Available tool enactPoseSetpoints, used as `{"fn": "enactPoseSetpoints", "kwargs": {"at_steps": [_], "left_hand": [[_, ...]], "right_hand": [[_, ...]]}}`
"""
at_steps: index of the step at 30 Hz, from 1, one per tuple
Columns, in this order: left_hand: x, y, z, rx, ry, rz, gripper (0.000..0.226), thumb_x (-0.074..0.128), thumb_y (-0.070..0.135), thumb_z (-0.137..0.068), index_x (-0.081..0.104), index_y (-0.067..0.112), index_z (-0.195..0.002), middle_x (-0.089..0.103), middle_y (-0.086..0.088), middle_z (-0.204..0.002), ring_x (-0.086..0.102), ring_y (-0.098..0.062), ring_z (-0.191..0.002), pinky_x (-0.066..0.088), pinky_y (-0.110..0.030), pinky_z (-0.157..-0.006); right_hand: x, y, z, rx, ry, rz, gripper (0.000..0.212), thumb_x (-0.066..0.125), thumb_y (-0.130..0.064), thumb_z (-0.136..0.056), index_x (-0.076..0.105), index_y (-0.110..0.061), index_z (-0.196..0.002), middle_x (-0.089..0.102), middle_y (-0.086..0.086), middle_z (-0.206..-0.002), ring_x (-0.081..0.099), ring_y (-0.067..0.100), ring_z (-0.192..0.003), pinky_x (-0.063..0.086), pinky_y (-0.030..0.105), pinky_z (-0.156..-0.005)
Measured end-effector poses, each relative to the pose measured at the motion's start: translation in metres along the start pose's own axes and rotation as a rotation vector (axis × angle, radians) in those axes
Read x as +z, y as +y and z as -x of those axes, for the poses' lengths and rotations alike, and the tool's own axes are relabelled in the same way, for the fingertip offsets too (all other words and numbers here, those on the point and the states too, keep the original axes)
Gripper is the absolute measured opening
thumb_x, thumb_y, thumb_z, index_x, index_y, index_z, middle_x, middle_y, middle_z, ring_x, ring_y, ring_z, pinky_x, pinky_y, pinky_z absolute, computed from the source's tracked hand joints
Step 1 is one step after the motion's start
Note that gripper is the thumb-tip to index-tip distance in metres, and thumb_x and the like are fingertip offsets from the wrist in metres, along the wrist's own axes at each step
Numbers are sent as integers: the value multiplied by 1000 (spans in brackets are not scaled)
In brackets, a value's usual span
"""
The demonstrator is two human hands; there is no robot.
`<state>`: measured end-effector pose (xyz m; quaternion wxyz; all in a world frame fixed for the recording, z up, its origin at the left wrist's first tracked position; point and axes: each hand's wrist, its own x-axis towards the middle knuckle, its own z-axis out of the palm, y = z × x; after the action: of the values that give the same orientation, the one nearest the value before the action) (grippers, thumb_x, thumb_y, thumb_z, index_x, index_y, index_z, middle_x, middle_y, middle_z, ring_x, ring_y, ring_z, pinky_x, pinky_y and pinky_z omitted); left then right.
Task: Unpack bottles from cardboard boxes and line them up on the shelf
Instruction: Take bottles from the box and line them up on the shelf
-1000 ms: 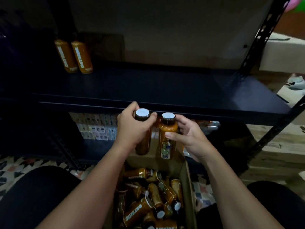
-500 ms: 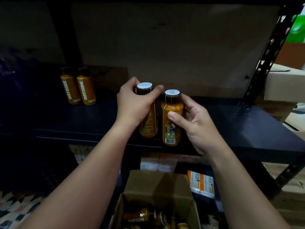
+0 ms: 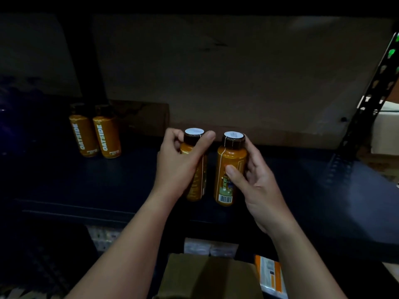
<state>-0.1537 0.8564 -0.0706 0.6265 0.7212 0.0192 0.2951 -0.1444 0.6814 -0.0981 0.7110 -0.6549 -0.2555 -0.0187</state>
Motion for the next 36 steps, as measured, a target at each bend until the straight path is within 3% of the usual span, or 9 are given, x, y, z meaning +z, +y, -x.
{"fn": "enactPoseSetpoints", "kwargs": {"at_steps": [3, 5, 11, 15, 19, 24, 29, 32, 36], "left_hand": [[-11, -9, 9, -66, -62, 117, 75, 74, 66, -64, 48, 30, -125, 69, 4, -115, 71, -3, -97, 55, -20, -74], [-22, -21, 16, -112, -124, 160, 86, 86, 59, -63, 44, 38, -134, 66, 6, -125, 68, -4, -108, 56, -26, -85], [-39, -47, 20, -20, -328, 49, 87, 79, -9, -77, 45, 36, -142, 65, 4, -131, 64, -16, -123, 55, -41, -99], [-37, -48, 19, 7, -278, 29, 86, 85, 3, -68, 48, 36, -138, 66, 9, -125, 66, -16, -117, 58, -42, -95], [-31, -46, 24, 78, -182, -100, 90, 92, 10, -71, 43, 44, -140, 55, 18, -132, 58, -3, -121, 56, -39, -100], [-37, -46, 23, 52, -284, -48, 105, 84, 9, -75, 27, 52, -153, 52, 12, -144, 51, -5, -134, 47, -40, -111], [-39, -45, 21, 41, -253, -20, 103, 86, -1, -75, 36, 46, -151, 63, 8, -131, 62, -11, -124, 54, -47, -103], [-33, -45, 24, 89, -180, -88, 99, 92, 12, -70, 39, 53, -142, 56, 19, -132, 58, 1, -121, 57, -34, -95], [-25, -46, 26, 145, -74, -160, 96, 96, 23, -65, 41, 52, -137, 51, 19, -133, 54, 3, -118, 50, -22, -86]], "right_hand": [[-10, 4, 2, 55, -26, 32, 89, 76, -16, -83, 31, -44, -154, 55, -23, -139, 52, -10, -127, 48, 17, -101], [-14, 7, 4, 89, -59, 57, 92, 76, -2, -81, 33, -38, -154, 59, -18, -138, 55, -5, -126, 47, 23, -106], [-11, 13, 4, 140, -70, 90, 86, 75, 8, -81, 41, -31, -150, 64, -11, -132, 61, 0, -120, 53, 19, -94], [-8, 15, 4, 114, -2, 167, 87, 84, -2, -74, 45, -50, -134, 64, -28, -123, 60, -5, -118, 55, 21, -90], [1, 18, 3, 89, 81, 320, 98, 92, -22, -70, 36, -46, -147, 51, -21, -140, 52, -1, -127, 48, 24, -99], [-3, 13, 5, 115, 10, 276, 97, 85, -7, -77, 29, -59, -136, 47, -34, -127, 49, -27, -107, 46, 0, -75], [-8, 12, 5, 139, 19, 219, 94, 75, 13, -77, 39, -61, -121, 57, -22, -124, 58, -1, -118, 51, 24, -96], [-6, 14, 5, 121, 37, 278, 85, 83, 3, -75, 44, -58, -119, 57, -28, -117, 57, -13, -108, 50, 14, -82], [-1, 21, 3, 102, 84, 365, 88, 92, -22, -69, 45, -40, -140, 57, -19, -129, 57, -1, -117, 49, 16, -83]]}}
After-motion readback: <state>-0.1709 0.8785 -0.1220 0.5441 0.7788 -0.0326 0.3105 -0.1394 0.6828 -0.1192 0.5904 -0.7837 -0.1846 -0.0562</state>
